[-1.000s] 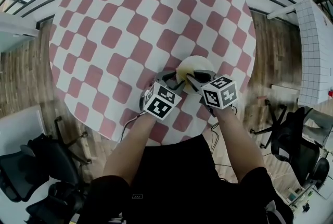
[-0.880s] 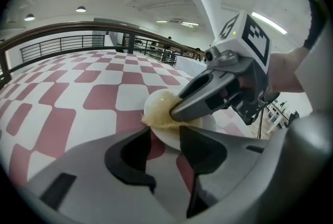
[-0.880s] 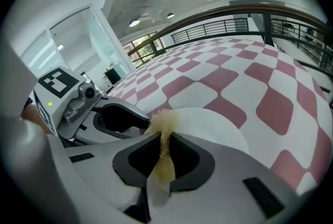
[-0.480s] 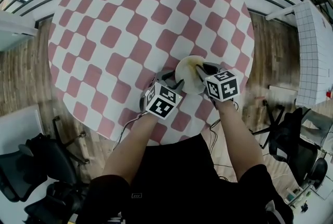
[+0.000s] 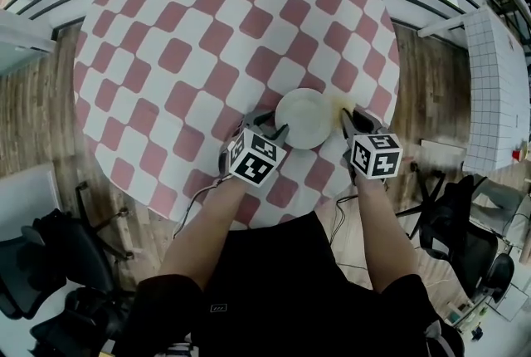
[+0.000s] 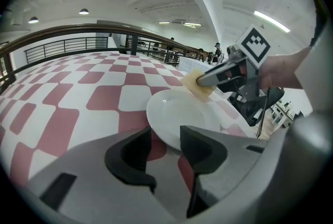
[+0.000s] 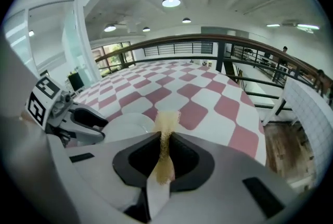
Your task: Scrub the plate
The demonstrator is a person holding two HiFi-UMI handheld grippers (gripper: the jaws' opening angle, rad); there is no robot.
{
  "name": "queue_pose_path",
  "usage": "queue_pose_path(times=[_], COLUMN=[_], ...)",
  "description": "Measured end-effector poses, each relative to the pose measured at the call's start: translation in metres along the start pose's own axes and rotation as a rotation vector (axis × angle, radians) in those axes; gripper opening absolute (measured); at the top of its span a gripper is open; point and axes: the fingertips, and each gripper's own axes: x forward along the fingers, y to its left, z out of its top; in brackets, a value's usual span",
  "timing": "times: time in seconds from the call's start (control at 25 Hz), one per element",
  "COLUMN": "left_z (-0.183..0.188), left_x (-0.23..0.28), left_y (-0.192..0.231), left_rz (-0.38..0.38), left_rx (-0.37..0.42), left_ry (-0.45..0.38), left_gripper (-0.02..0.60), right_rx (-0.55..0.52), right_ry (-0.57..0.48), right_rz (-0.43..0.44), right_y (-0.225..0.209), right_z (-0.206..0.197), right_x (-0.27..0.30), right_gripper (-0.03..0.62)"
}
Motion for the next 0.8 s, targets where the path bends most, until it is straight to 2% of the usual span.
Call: queue_pose_path(times=[0.08, 0.2, 0.28, 0.44, 0.6, 0.8], left_z=[0.0, 0.001, 0.001, 0.0, -0.001, 0.0], left_x=[-0.001, -0.003, -0.003, -0.001, 0.0, 0.0], left_y=[0.002, 0.006, 0.006, 0.008, 0.008, 0.008], left_rz=[0.004, 0.022, 0.027, 0.034, 0.039, 0.034], left_rx=[-0.003, -0.02, -0.023, -0.014, -0.017, -0.033], left_ry=[-0.006, -0.017, -0.015, -0.007, 0.003, -0.004], left_gripper=[0.176, 0.164, 0.163, 0.161, 0.163, 0.164], right_rx=[0.005, 0.005, 0.0, 0.009, -0.039, -0.026], right_ry=[-0.018, 0.05, 0.104, 0.158, 0.179, 0.18], right_rz=[0.103, 0.298, 0.351, 0.329, 0.314, 0.282], right_y=[0.031, 0.094, 0.119, 0.124, 0.12, 0.1], right_z=[0.002, -0.016, -0.032, -0.05, -0.055, -0.057], right_x=[-0.008, -0.008, -0.002, 0.016, 0.018, 0.013], right_gripper=[0.054, 0.054, 0.054, 0.054, 0.054, 0.054])
